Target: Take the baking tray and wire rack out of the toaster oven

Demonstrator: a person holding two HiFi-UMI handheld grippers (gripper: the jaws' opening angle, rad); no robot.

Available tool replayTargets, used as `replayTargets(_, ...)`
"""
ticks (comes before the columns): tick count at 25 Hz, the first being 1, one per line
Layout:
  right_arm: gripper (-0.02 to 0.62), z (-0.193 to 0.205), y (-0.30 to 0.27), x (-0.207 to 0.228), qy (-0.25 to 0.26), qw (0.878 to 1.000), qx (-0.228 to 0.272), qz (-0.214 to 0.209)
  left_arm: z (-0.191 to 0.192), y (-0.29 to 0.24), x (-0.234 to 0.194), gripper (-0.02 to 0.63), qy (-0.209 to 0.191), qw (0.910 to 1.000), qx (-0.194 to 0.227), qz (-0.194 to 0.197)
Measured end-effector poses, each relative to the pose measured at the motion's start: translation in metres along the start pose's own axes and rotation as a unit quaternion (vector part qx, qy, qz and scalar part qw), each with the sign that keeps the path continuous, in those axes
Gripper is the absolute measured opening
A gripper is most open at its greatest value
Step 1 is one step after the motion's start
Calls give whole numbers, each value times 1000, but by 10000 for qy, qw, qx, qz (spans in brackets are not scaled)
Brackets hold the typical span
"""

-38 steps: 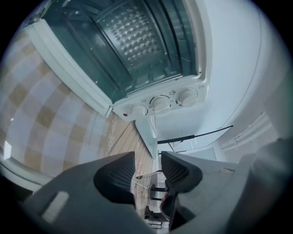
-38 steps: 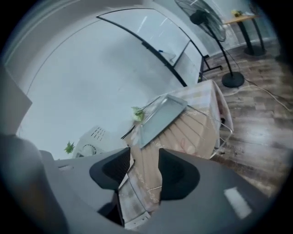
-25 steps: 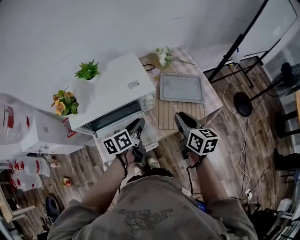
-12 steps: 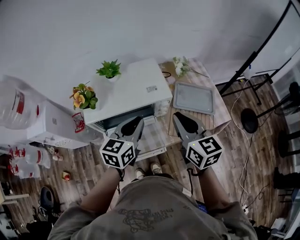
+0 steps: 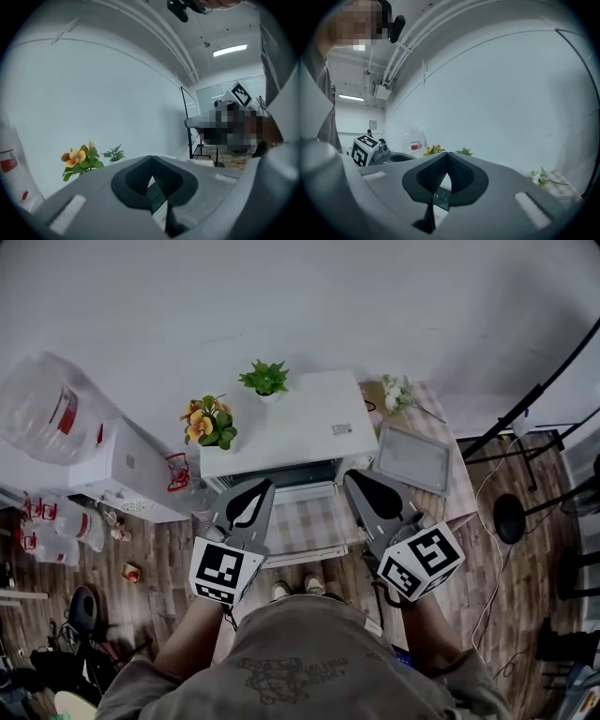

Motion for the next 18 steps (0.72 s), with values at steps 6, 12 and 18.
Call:
replayTargets(6,26,-6,-10,-25,323,9991,-29,-269,-7,29,-12,3,326,9992,162,-175)
replayTargets(12,26,-6,-15,-35,415,9984,-55,-381,-4,46,-21,3,463,9982,195,-337)
replayTargets(18,26,-4,-16,-34,449,9983,-137,-342,-11,53,-27,3,529,9974,294,-396)
Point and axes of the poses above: the fingertips, and each gripper's own axes: y backward along the fingers, x to its right, z out of its underside, the point moved 1 cm from there along y, backward along the fingers, and after that the axes turned 1 degree about -x, right-handed, at the moved point
